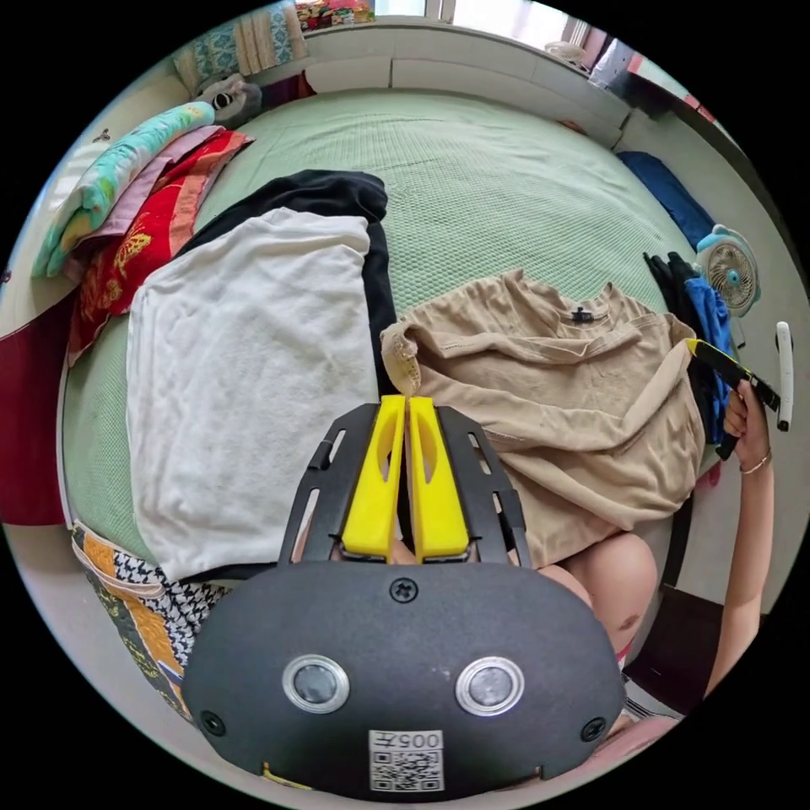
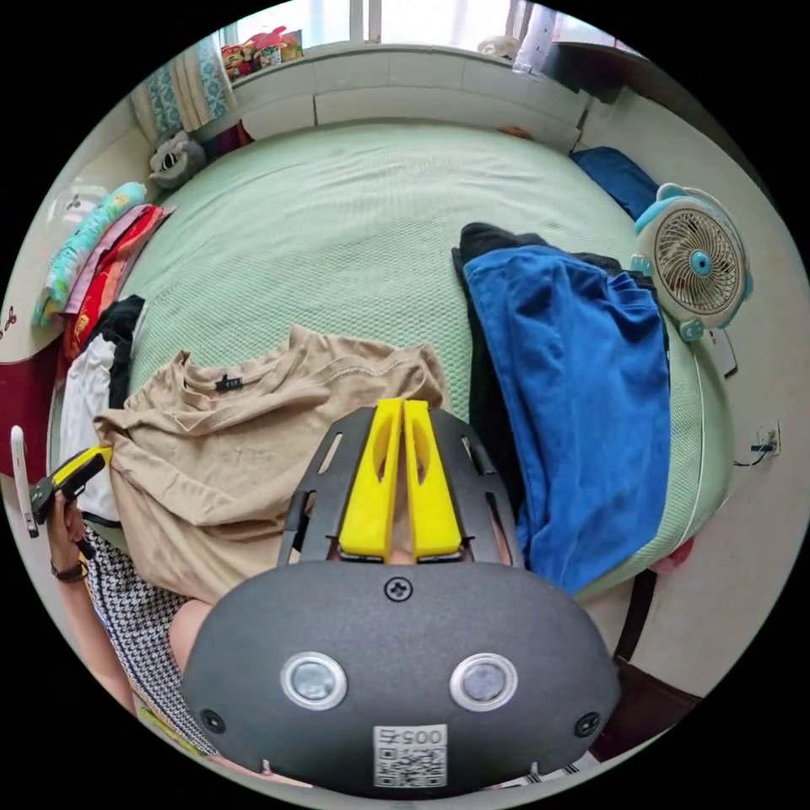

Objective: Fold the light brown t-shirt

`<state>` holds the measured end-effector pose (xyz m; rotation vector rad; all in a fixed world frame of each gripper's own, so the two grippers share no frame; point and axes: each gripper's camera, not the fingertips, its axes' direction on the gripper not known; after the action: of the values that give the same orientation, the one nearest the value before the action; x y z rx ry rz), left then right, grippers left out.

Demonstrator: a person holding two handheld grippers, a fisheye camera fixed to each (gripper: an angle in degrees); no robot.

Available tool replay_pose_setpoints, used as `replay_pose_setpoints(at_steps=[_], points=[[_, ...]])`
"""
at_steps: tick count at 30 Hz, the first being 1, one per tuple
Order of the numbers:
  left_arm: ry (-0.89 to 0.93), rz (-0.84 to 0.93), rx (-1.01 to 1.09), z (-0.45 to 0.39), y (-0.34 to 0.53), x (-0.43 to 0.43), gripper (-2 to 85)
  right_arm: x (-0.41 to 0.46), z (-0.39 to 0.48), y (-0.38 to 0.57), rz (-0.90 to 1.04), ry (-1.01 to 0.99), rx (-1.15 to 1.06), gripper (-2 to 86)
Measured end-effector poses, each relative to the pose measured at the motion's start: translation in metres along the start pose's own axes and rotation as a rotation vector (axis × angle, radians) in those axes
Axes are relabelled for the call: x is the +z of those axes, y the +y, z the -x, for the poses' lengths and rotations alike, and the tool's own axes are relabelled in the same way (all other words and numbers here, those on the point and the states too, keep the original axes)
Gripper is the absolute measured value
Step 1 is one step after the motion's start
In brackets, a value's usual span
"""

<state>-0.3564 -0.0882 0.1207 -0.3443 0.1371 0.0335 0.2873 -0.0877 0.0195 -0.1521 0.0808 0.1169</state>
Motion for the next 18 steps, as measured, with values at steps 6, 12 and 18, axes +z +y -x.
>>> replay_pose_setpoints(at_steps=[6, 12, 18], points=[[0.047, 0.004, -0.039, 0.024, -0.038, -0.003, -0.1, 0.010, -0.015, -0.050, 0.003, -0.011, 0.068, -0.9], [0.045, 0.012, -0.102, 0.043, -0.083, 0.018, 0.2, 0.052, -0.014, -0.100, 0.059, -0.004, 0.143, -1.1], [0.124, 0.040, -0.123, 0.047, -0.138, 0.045, 1.1, 0.095, -0.024, -0.120, 0.136, 0.044, 0.232, -1.4]])
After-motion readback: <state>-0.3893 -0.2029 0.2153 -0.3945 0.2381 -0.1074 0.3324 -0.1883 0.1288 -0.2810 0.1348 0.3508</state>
